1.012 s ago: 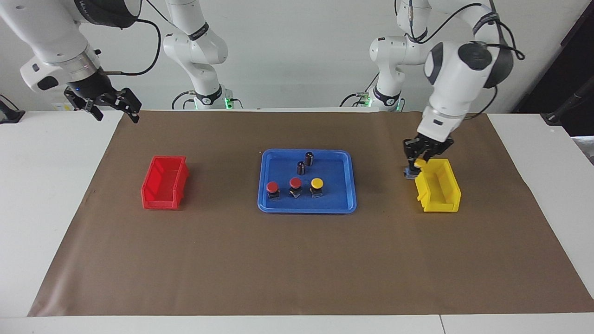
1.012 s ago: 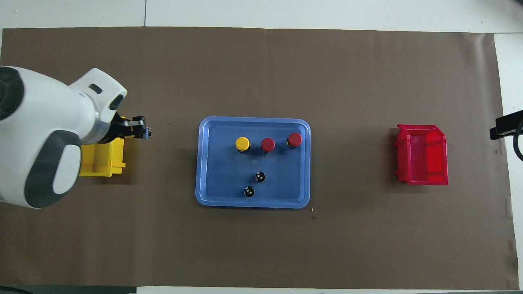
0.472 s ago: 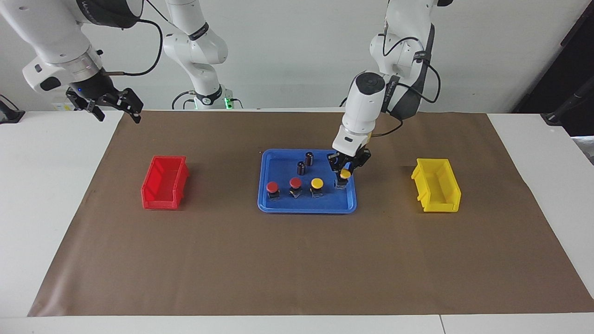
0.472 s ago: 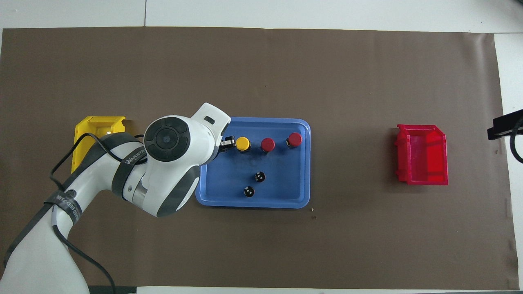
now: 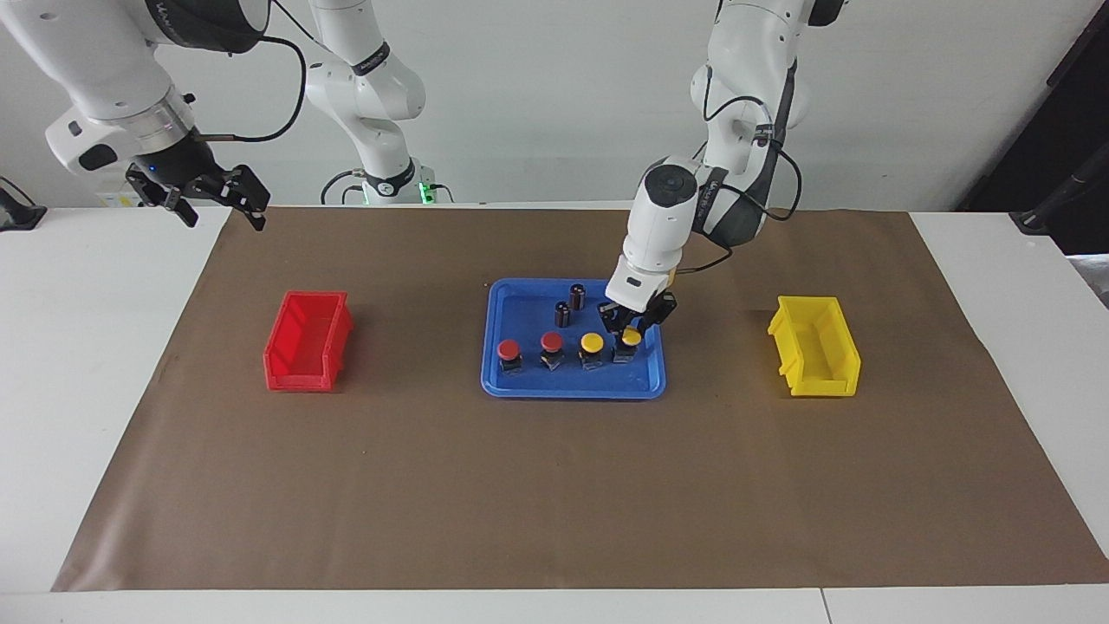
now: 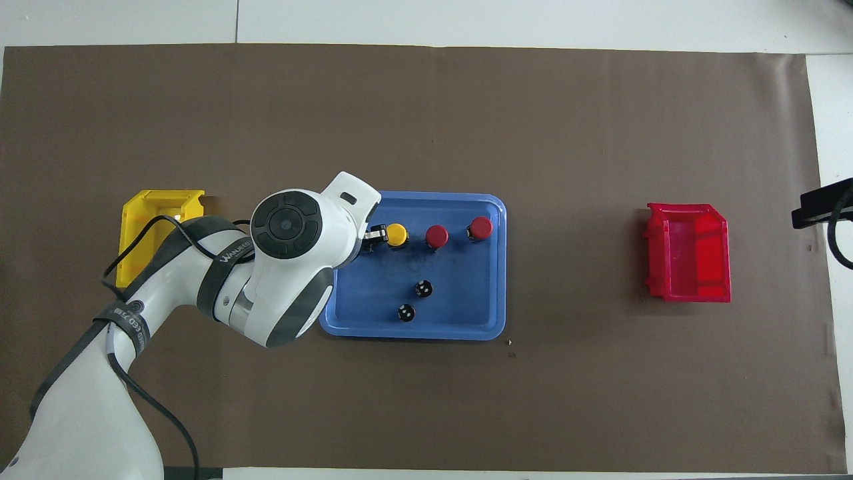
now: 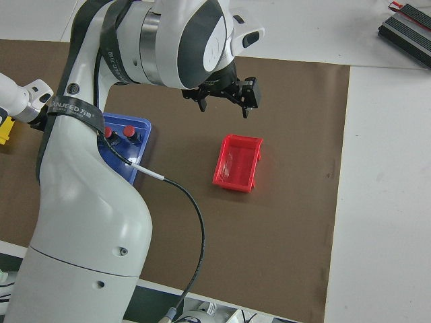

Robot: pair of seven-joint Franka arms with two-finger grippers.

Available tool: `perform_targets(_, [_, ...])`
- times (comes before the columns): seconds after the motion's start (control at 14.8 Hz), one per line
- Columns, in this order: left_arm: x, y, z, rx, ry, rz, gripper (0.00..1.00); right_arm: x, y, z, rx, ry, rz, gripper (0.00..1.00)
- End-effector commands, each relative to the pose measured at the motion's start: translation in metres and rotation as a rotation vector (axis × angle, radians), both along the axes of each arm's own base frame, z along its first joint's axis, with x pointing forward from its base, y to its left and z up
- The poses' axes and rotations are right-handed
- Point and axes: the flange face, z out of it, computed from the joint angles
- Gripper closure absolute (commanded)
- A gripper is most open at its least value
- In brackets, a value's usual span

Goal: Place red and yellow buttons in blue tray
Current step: 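Place the second yellow button in the tray with the left gripper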

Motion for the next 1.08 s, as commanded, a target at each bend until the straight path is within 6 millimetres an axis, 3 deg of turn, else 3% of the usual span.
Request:
perform_targets(0.0, [0.001, 0.006, 0.001, -0.012, -0.016, 0.008, 0.87, -0.005, 0.001, -0.001, 0.0, 0.005, 0.019, 0.0])
perform_targets(0.07, [0.001, 0.006, 0.001, -0.012, -0.014, 0.009, 0.68, -0.005, 0.001, -0.001, 0.0, 0.005, 0.019, 0.0])
perform_targets(0.13, [0.0, 0.006, 0.0, -0.009, -0.01, 0.009, 0.33, -0.005, 0.001, -0.001, 0.0, 0.005, 0.019, 0.0])
perform_targets(0.2, [0.001, 0.007, 0.002, -0.003, -0.007, 0.007, 0.14, -0.005, 0.001, -0.001, 0.0, 0.005, 0.019, 0.0])
perform_targets(0.27, [0.0, 0.007, 0.004, 0.02, -0.003, -0.009, 0.02, -0.005, 0.001, -0.001, 0.0, 0.005, 0.019, 0.0])
perform_targets(0.4, [0.004, 0.015, 0.022, 0.075, 0.01, -0.074, 0.0, -0.005, 0.001, -0.001, 0.0, 0.005, 0.019, 0.0])
perform_targets(0.81, [0.043, 0.069, 0.122, 0.061, 0.068, 0.001, 0.0, -0.004, 0.002, -0.001, 0.002, 0.005, 0.021, 0.0])
perform_targets(1.01, [0.057, 0.107, 0.135, 0.066, 0.072, -0.101, 0.0, -0.004, 0.002, -0.001, 0.002, 0.005, 0.021, 0.0])
